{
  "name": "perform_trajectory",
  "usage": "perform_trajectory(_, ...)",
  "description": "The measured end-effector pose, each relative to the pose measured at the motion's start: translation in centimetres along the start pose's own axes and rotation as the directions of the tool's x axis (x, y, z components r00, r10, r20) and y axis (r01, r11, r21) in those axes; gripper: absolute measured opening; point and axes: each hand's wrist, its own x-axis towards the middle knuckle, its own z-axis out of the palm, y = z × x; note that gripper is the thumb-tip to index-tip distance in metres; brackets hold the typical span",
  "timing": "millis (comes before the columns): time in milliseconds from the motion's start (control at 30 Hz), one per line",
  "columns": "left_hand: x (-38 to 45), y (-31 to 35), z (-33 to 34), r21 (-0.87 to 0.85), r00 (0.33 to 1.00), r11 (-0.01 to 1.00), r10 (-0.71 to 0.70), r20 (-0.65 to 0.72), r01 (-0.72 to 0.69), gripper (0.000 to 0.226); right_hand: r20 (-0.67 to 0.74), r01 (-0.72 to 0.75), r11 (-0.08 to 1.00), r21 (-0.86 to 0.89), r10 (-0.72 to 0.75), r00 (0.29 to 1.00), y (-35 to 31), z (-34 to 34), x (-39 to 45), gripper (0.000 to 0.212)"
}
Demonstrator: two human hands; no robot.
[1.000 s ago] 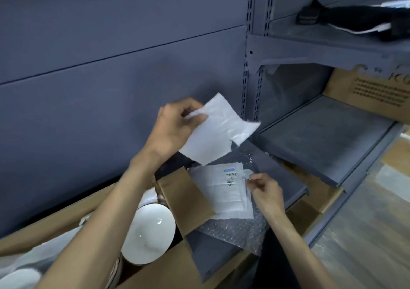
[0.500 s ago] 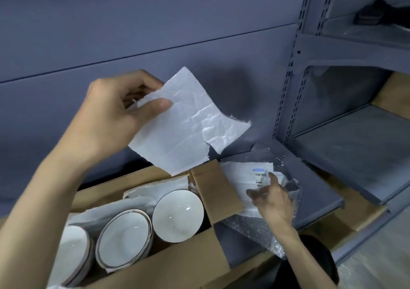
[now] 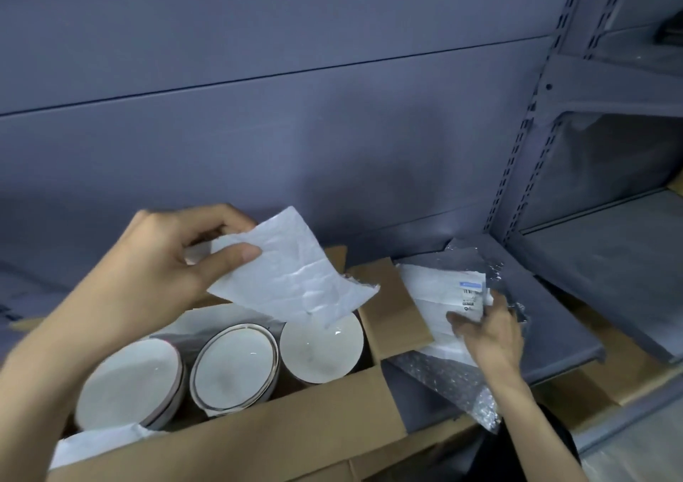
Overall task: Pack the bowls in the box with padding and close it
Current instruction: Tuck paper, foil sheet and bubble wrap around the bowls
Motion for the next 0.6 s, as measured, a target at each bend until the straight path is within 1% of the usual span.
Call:
perform_trajectory(67, -1.3, -0.3, -0.5, -0.044, 1.000, 0.999, -0.018, -0.013, 0.018, 0.023, -0.052, 0.062, 0.995, 0.082, -0.058, 0.997, -0.2, -0.4, -0.1, 0.062)
perform_trajectory(133, -2.4, -0.3, -1.3, -0.112, 0.998, 0.993, -0.032, -0.062, 0.025, 0.022, -0.119, 0.136, 0.975, 0.176, -0.116, 0.986, -0.8, -0.9, -0.5, 0.056)
perform_trajectory(167, -2.9, -0.3, -1.7, -0.099, 0.995, 0.995, -0.027, -0.097, 0.017, 0.027, -0.140, 0.162, 0.956, 0.244, -0.131, 0.981, -1.4, -1.3, -0.8, 0.054)
perform_trajectory(200, -3.3, -0.3, -2.1, -0.051, 0.992, 0.999, -0.018, -0.125, 0.012, 0.032, -0.152, 0.191, 0.930, 0.313, -0.150, 0.977, -2.2, -1.7, -1.2, 0.051)
perform_trajectory(267, -4.0, -0.3, -2.9, 0.030, 0.987, 0.999, -0.007, -0.160, 0.012, 0.037, -0.164, 0.277, 0.862, 0.425, -0.227, 0.960, -3.9, -2.5, -2.1, 0.037)
perform_trajectory(300, -4.4, -0.4, -3.2, 0.044, 0.985, 0.999, -0.001, -0.171, 0.009, 0.036, -0.171, 0.319, 0.828, 0.461, -0.269, 0.948, -4.9, -2.9, -2.6, 0.029)
perform_trajectory(367, -5.1, -0.4, -3.4, 0.056, 0.984, 0.998, 0.029, -0.178, -0.019, 0.025, -0.181, 0.392, 0.770, 0.503, -0.350, 0.919, -6.8, -3.7, -3.8, 0.020)
perform_trajectory(433, -5.8, -0.3, -3.3, 0.081, 0.987, 0.996, 0.056, -0.154, -0.044, 0.015, -0.171, 0.466, 0.704, 0.536, -0.449, 0.877, -8.7, -4.2, -5.3, 0.017)
perform_trajectory(500, -6.3, -0.3, -3.0, 0.127, 0.990, 0.989, 0.093, -0.102, -0.080, 0.011, -0.158, 0.516, 0.636, 0.574, -0.532, 0.832, -10.5, -4.5, -6.7, 0.014)
perform_trajectory(600, -7.3, -0.9, -1.9, 0.070, 0.995, 0.994, 0.091, -0.036, -0.088, 0.009, -0.087, 0.513, 0.545, 0.663, -0.624, 0.776, -12.5, -3.7, -8.2, 0.008)
